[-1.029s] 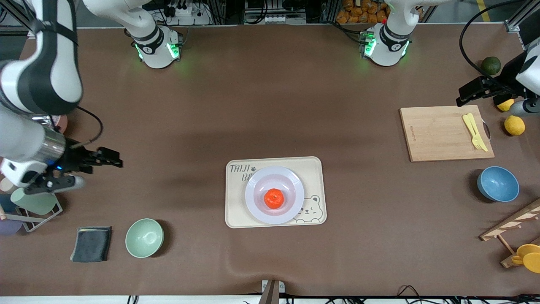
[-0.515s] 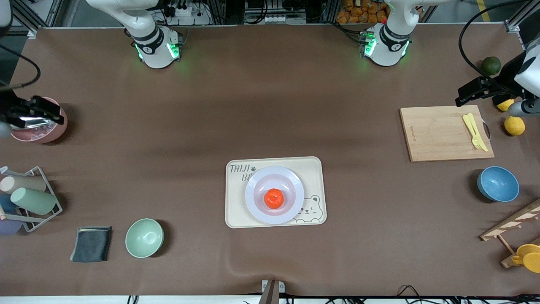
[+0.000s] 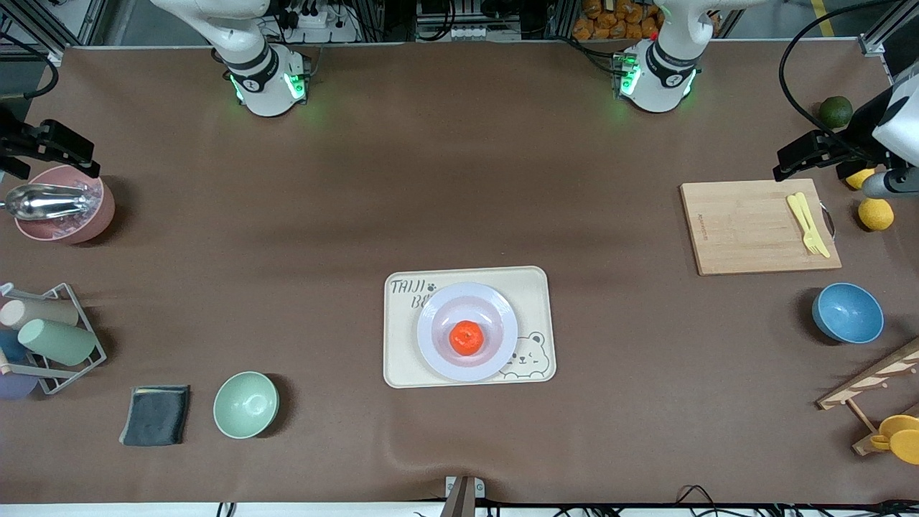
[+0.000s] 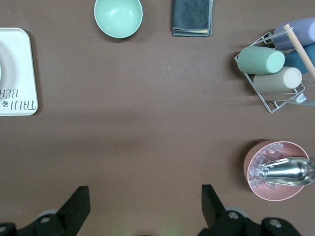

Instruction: Place orange and plate with both arms

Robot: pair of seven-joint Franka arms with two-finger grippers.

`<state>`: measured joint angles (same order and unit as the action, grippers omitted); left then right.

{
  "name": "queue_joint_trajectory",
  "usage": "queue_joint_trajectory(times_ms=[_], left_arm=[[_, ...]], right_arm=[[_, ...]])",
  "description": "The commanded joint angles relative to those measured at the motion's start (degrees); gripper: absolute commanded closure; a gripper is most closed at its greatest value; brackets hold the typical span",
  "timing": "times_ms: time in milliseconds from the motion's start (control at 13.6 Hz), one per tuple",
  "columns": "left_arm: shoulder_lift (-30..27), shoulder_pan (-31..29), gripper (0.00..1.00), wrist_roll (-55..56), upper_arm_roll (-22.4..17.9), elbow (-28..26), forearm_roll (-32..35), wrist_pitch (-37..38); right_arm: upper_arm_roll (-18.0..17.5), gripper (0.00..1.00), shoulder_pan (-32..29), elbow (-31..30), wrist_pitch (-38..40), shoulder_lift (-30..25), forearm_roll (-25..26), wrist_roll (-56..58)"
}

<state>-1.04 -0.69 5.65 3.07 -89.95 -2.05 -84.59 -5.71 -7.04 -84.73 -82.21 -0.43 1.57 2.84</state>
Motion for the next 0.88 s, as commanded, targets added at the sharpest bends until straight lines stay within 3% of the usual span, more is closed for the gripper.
queue_joint_trajectory(times_ms=[0,809], left_arm=[[-0.28,-0.19,0.00,0.24,0.10,0.21,-0.59,0.39],[-1.16,-0.10,0.00,0.24,1.06,0.38,1.34,-1.10]], right_arm=[[5.33,0.00,3.42,-1.41,-0.84,-0.89,-2.35,-0.11],[5.53,0.00,3.96,-3.78,-2.69,-1.07,-2.97,-0.20]])
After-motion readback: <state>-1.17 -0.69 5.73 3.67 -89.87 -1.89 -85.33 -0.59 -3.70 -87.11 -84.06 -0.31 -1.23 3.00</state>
